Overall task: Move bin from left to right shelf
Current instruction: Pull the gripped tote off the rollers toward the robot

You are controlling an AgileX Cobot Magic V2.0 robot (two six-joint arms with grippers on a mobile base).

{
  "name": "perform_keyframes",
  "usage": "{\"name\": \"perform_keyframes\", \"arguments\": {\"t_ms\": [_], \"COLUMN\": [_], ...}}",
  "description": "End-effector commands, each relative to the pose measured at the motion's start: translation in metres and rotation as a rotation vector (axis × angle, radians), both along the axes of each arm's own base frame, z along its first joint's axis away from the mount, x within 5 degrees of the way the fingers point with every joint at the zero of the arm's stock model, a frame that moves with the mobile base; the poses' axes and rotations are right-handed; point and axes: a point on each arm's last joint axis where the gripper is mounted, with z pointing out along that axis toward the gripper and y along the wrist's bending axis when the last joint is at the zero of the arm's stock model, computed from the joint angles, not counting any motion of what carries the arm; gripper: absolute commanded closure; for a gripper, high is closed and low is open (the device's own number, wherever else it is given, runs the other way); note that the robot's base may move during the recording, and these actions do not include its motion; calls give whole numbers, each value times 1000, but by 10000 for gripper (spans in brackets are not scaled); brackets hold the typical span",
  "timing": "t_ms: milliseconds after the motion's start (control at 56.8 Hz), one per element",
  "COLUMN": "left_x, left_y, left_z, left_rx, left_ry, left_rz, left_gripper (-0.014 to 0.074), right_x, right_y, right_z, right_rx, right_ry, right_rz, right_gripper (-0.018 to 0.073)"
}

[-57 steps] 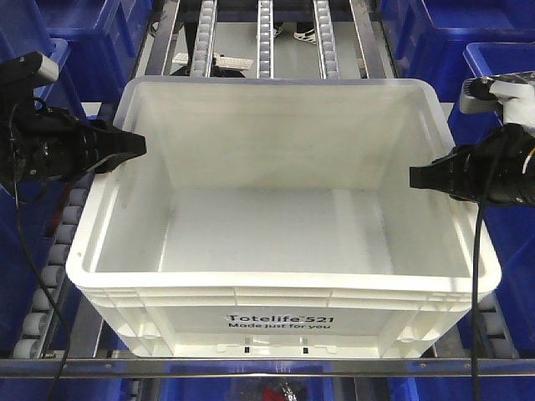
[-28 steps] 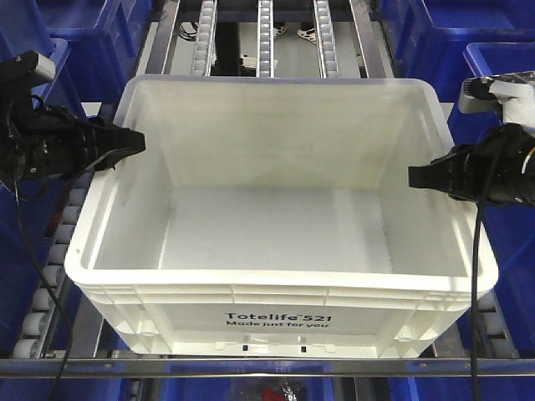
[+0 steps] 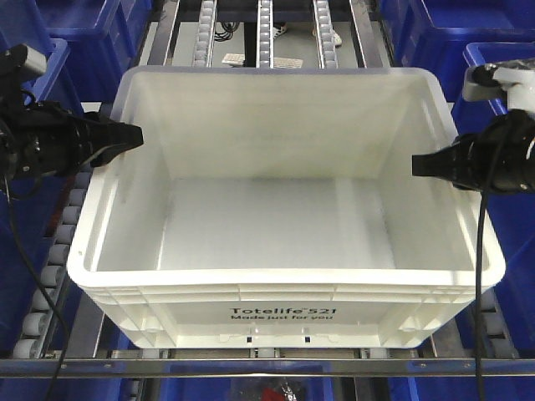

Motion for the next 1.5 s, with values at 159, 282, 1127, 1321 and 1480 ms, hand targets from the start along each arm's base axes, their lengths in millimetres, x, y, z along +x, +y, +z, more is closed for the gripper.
{"name": "perform_keyframes", "arguments": {"t_ms": [159, 282, 1127, 1321, 1480], "left_x": [-16, -16, -21, -23, -25], "left_y": [-15, -17, -21, -23, -24], "left_z": [47, 66, 76, 74, 74], "left_rx": [-116, -127, -140, -132, -134], "left_ry": [-109, -159, -105, -87, -78], "left_rz": [-106, -140, -201, -230, -251], "left_gripper": [600, 600, 600, 600, 600], "right_x": [4, 3, -16, -17, -17], "right_y": [3, 3, 10, 10, 11], "right_z": [51, 56, 78, 79, 79], "right_rx": [27, 35, 143, 146, 161], "right_ry": [-257, -245, -261, -258, -254], "right_rz": [37, 36, 124, 124, 123], "right_gripper": [567, 567, 567, 566, 564]}}
